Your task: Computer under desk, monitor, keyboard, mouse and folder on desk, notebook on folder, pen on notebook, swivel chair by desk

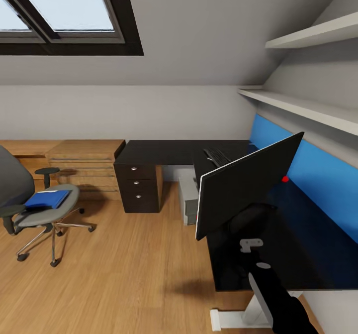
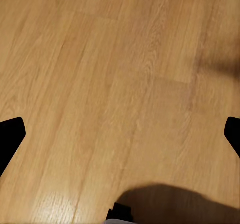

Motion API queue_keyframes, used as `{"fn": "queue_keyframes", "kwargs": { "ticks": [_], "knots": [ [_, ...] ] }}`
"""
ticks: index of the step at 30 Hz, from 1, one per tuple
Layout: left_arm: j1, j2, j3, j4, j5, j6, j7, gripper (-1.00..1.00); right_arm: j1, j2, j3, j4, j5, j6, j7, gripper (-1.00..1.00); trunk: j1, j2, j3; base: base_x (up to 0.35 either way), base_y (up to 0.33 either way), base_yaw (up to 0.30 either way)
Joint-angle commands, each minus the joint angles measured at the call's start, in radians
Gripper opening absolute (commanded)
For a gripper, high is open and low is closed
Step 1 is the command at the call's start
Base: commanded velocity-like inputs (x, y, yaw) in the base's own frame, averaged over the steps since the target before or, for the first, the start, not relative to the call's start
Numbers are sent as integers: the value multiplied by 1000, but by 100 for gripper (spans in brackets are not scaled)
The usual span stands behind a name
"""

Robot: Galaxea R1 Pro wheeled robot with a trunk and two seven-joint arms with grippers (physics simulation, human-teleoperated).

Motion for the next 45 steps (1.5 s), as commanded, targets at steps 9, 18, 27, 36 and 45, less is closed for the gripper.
{"fn": "queue_keyframes", "kwargs": {
  "ticks": [9,18,27,36,45],
  "knots": [
    [0,0,-2,-1,10,-2,3,100,-2,-1,3,17,11,3,-2,100,0,-1,-1,2,0,0],
    [0,0,-2,-1,10,-3,3,100,-5,-1,2,93,26,-37,-3,100,0,-1,-1,0,0,0],
    [0,0,-2,-1,10,-3,3,100,-7,-2,1,122,58,-66,-4,100,0,-1,-1,0,0,0],
    [0,0,-2,-1,10,-2,3,100,-59,-9,0,240,59,-112,-3,100,0,-1,-1,0,0,0],
    [0,0,-2,-1,10,-3,3,100,-78,-12,0,279,58,-125,-2,100,0,-1,-1,0,0,0]
  ]
}}
